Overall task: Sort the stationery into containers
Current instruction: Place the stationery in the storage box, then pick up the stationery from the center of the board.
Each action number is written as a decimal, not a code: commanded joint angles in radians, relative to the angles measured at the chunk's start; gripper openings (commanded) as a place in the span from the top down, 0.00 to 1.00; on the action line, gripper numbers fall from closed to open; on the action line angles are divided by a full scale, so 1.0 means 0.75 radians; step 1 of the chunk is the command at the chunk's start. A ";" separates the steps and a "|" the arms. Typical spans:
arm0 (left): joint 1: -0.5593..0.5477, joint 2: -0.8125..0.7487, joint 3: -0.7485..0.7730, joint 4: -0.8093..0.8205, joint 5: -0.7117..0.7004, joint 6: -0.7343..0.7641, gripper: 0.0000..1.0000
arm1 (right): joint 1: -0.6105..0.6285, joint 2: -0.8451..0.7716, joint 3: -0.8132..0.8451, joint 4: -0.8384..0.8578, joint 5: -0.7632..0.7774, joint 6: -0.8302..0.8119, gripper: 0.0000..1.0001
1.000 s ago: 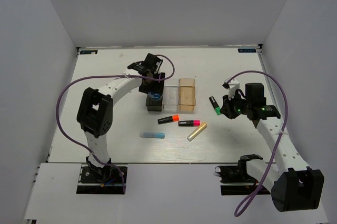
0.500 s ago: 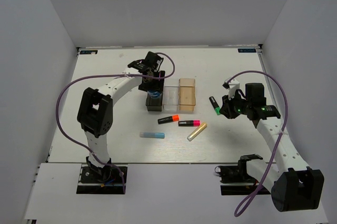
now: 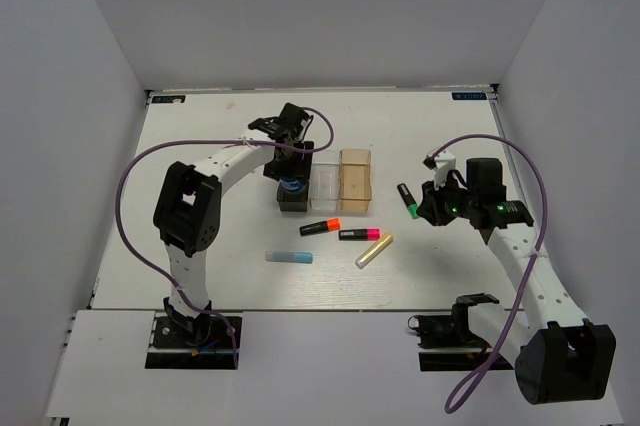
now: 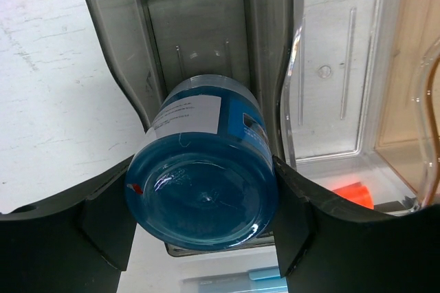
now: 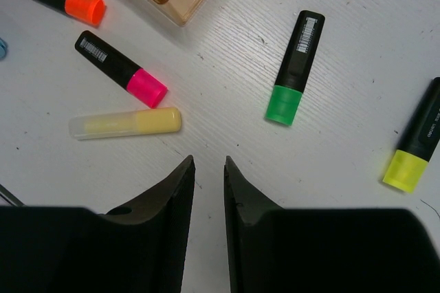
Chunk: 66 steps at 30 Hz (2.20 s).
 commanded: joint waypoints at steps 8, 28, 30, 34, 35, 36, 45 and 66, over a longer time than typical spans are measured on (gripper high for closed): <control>-0.004 -0.040 0.042 0.018 -0.022 -0.004 0.31 | -0.007 -0.024 -0.002 0.007 0.002 -0.015 0.71; -0.004 -0.115 0.065 0.012 -0.051 -0.010 0.14 | -0.006 -0.034 0.000 0.005 0.004 -0.015 0.70; -0.004 -0.192 0.063 0.000 -0.051 -0.008 0.15 | -0.005 -0.034 -0.002 0.003 0.002 -0.015 0.70; -0.039 -0.411 -0.006 0.014 -0.116 0.011 0.77 | -0.005 -0.028 0.000 0.003 -0.004 -0.021 0.61; -0.057 -0.456 -0.037 0.016 -0.127 0.007 0.93 | -0.009 -0.032 0.000 0.001 -0.006 -0.023 0.53; -0.080 -0.497 -0.130 0.030 -0.141 0.001 1.00 | -0.005 -0.034 0.000 -0.003 -0.008 -0.027 0.34; -0.254 -1.190 -1.014 0.075 -0.163 -0.349 0.42 | 0.040 0.009 0.037 -0.180 -0.390 -0.358 1.00; -0.439 -0.848 -0.862 0.129 0.234 0.704 0.27 | 0.204 0.115 0.046 -0.224 -0.607 -0.643 0.33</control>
